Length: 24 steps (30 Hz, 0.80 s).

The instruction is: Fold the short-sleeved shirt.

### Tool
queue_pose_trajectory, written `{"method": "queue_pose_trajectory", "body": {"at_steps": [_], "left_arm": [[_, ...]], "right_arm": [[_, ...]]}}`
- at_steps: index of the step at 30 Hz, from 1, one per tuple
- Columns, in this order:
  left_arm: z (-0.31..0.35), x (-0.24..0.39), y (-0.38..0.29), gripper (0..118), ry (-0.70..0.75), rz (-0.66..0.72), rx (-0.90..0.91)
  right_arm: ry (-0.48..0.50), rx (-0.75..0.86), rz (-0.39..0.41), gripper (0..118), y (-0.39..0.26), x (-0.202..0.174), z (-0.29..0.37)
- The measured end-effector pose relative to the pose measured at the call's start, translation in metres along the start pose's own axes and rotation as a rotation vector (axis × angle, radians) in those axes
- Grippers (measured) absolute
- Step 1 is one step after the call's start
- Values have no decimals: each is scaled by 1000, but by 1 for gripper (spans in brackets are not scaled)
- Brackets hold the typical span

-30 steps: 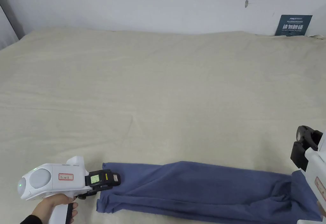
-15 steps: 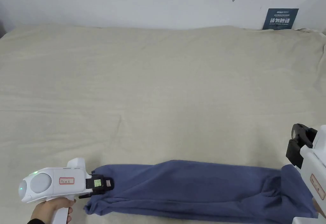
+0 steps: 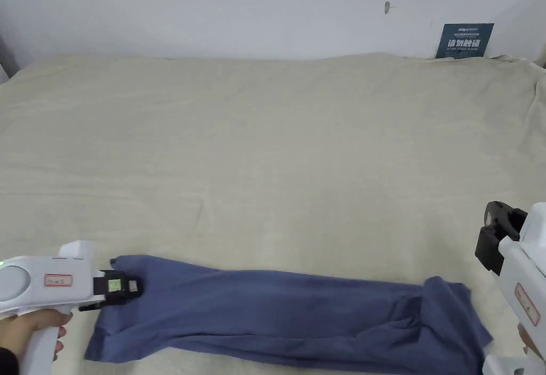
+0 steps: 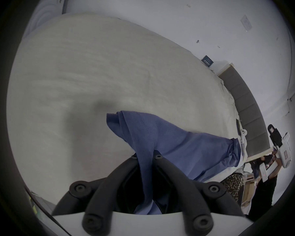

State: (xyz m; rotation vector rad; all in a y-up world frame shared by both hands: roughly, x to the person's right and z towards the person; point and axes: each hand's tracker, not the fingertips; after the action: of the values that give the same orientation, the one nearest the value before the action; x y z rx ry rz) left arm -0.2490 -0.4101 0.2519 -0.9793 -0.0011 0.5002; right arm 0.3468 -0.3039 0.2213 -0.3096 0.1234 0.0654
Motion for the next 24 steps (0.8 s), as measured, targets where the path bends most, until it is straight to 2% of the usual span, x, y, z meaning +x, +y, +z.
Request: {"method": "queue_pose_trajectory", "body": {"at_steps": [5, 12, 14, 17, 24], "left_arm": [[22, 2, 2, 4, 75, -10, 8], [30, 100, -3, 4, 168, -82, -7], [27, 133, -6, 4, 130, -169, -18], [13, 174, -9, 4, 67, -212, -54], [-57, 229, -18, 4, 15, -244, -118]], "right_arm": [[15, 14, -10, 0, 0, 5, 4], [28, 26, -27, 0, 0, 11, 14], [30, 31, -28, 0, 1, 12, 18], [29, 38, -31, 0, 3, 13, 24], [20, 50, -35, 0, 3, 23, 31]]}}
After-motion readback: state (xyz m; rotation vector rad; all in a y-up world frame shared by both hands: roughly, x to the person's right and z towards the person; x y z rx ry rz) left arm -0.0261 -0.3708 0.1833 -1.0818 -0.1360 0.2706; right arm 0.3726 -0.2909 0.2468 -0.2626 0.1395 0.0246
